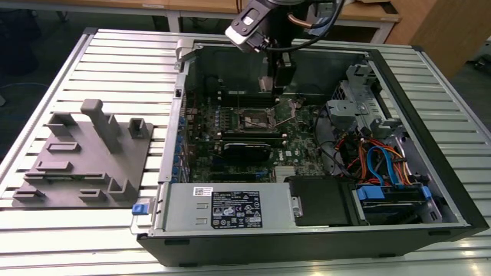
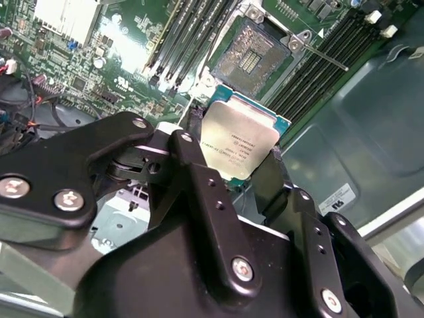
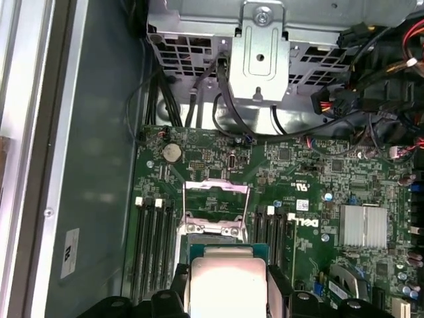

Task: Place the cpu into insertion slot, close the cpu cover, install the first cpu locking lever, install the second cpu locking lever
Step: 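Place the cpu into insertion slot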

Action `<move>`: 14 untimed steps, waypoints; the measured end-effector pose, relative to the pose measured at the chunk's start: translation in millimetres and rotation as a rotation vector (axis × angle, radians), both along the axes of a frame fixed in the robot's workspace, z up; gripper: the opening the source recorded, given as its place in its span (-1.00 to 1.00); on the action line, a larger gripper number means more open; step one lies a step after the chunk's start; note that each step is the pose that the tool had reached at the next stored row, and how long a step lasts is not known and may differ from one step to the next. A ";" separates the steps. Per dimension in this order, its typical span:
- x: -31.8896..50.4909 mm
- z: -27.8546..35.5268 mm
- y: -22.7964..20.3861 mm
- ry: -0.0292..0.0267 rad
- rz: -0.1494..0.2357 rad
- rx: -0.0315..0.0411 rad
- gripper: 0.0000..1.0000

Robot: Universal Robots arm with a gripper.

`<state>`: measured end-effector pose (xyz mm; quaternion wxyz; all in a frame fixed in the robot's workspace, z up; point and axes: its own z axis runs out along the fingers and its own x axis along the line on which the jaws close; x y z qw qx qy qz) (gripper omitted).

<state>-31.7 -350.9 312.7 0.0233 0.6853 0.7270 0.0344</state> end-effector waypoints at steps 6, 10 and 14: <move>0.0 -4.3 0.0 0.0002 0.000 -0.0003 0.08; 0.0 -4.7 0.0 0.0000 0.000 0.0000 0.08; 0.0 -5.7 0.0 -0.0001 0.000 0.0002 0.08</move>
